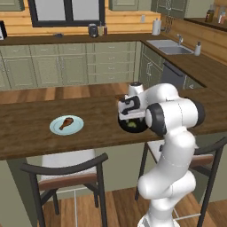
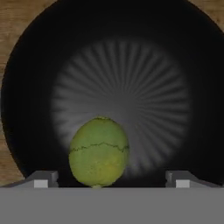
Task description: Pick the chicken drumstick and lime from their plates and place them in the bowl. Then put the bowl in the fridge.
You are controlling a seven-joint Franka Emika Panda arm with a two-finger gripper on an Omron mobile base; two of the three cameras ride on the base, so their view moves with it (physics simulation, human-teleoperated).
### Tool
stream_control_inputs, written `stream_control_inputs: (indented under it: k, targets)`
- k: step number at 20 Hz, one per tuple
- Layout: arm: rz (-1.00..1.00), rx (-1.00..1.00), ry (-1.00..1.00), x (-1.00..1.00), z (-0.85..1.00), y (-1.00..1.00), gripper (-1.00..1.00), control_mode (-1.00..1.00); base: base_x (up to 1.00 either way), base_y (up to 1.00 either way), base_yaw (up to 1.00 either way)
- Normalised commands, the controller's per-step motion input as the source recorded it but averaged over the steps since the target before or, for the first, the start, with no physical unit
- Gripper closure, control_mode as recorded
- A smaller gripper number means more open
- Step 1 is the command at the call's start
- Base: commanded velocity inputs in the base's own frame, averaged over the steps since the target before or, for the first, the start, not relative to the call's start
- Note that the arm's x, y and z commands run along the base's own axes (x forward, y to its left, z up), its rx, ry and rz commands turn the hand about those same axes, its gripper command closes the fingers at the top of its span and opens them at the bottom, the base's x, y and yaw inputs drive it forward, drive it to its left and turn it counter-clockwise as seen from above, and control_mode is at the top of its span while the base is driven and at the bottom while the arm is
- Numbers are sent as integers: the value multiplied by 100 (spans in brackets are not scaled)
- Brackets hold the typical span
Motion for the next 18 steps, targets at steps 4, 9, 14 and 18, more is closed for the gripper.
stream_control_inputs:
  k: [4,9,14,18]
  targets:
    - [4,2,-8,-80,100,28,-100,-100,0,0,0]
    - [0,3,-9,-100,58,79,-100,-100,0,0,0]
    - [-5,6,-3,-58,21,100,-100,-100,0,0,0]
    - [-12,11,0,0,5,100,-100,-100,0,0,0]
